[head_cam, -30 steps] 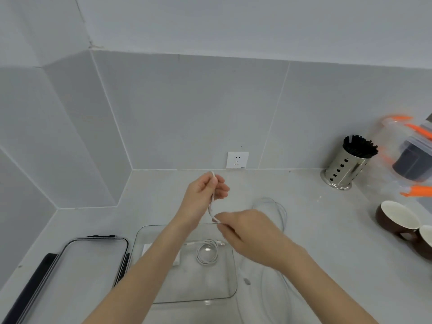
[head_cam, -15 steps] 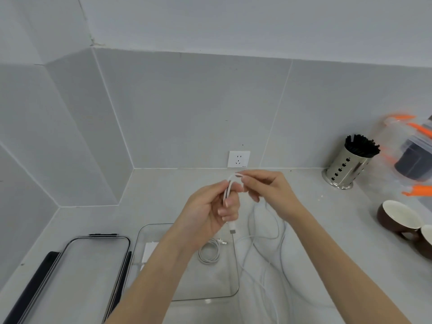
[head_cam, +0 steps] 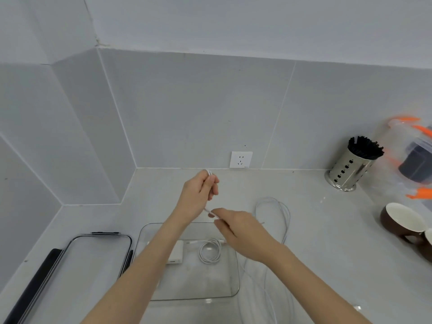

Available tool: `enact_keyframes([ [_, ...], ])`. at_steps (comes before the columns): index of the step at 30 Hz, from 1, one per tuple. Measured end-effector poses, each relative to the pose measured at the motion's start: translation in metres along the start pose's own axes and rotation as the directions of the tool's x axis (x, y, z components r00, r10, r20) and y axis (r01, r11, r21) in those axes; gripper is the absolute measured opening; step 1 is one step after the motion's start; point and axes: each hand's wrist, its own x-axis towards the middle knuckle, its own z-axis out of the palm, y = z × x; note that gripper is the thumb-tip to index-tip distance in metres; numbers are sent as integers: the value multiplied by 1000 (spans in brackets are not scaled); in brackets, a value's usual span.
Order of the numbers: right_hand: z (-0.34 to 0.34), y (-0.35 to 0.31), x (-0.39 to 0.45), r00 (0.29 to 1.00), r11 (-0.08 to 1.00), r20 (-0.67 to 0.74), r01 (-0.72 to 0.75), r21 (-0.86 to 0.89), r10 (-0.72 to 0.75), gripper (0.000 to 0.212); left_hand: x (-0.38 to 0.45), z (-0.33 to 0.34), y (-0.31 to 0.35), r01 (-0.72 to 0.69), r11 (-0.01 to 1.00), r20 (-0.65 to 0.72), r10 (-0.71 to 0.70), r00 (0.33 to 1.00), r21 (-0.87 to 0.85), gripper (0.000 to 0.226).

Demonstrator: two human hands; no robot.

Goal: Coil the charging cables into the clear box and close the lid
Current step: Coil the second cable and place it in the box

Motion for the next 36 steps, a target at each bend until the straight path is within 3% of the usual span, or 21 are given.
enact_keyframes([
  [4,-29,5,3,982,997,-178,57,-57,-66,19,-16,5,-8,91,992,233,-110,966,91,32],
  [6,-46,9,9,977,997,-210,40,72,-24,9,-26,9,-2,176,984,336,-173,926,20,39],
  [8,-61,10,13,973,953,-224,13,302,58,8,-32,12,8,292,934,380,-199,904,-205,48],
  [11,-69,18,17,962,769,-223,20,638,160,12,-38,12,26,423,746,461,-175,870,-515,44],
  [14,-53,29,18,949,554,-189,20,832,251,20,-44,8,43,457,619,549,-48,834,-639,34],
  [17,-27,33,16,950,450,-86,-61,891,299,21,-43,7,56,450,479,547,77,834,-754,37],
  [20,-5,27,10,962,504,1,-144,852,274,27,-33,8,60,373,380,418,39,908,-846,32],
  [23,7,18,2,967,553,97,-216,804,237,26,-18,7,48,272,467,264,-84,961,-841,33],
  [27,10,12,-6,963,738,192,-267,620,188,24,-2,7,22,165,626,51,-196,979,-762,34],
  [29,5,9,-7,965,849,196,-248,466,174,27,0,9,7,132,785,-56,-208,977,-606,34],
  [31,-5,7,-7,981,954,148,-163,252,129,26,-4,12,-5,114,936,-116,-160,980,-333,32],
  [34,-33,5,-3,993,994,51,-106,40,104,20,-15,15,-12,106,991,-4,-106,994,-82,33],
  [36,-53,4,0,996,994,-15,-90,60,91,13,-23,17,-6,128,992,169,-124,978,-13,35],
])
